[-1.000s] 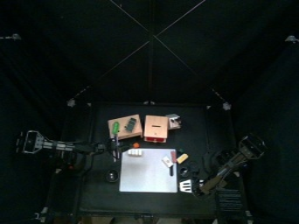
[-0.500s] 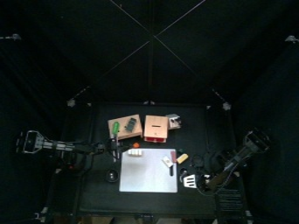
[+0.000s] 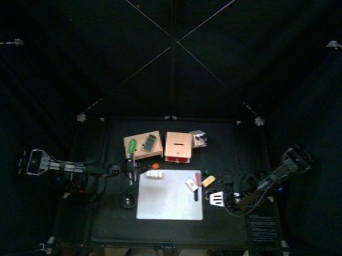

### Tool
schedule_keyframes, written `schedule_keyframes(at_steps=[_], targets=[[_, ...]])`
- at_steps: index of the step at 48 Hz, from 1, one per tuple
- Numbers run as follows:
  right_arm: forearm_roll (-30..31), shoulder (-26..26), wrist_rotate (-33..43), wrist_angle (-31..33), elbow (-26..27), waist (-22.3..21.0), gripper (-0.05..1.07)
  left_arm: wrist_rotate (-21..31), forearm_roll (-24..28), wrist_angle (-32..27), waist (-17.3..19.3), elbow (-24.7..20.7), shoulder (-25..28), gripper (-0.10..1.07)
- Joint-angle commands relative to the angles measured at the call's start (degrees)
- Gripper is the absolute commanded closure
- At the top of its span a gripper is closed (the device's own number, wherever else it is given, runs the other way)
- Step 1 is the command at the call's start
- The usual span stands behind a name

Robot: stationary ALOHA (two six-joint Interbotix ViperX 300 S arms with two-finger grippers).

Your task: Place medium cookie cutter over small cookie cutter

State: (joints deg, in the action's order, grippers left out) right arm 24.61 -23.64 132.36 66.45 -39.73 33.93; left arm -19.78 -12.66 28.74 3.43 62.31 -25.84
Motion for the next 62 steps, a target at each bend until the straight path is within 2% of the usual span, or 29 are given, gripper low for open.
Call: schedule_keyframes(at_steps=[1,18,35,62], targets=[[0.1,-0.4,-0.1,-2.4,-0.4,-1.1,0.45,0.1,0.0,0.2,0.1,-0.6,-0.3,0.48],[-1.8,-0.2,-0.1,-4.6,-3.3,-2.3,0.45,0.1,0.0,0.2,0.1,-0.4,-0.2,0.48],[-1.8,1.8,-0.2,-12.1,-5.8,-4.3,0.45,0.1,0.0,0.2,0.1,-0.3,-0.3,0.48],[-3.2,3.8,-0.2,-14.9,-7.6,-4.7,0.45,0.1,0.0,0.2,0.1,-0.2,-0.3,0.48]])
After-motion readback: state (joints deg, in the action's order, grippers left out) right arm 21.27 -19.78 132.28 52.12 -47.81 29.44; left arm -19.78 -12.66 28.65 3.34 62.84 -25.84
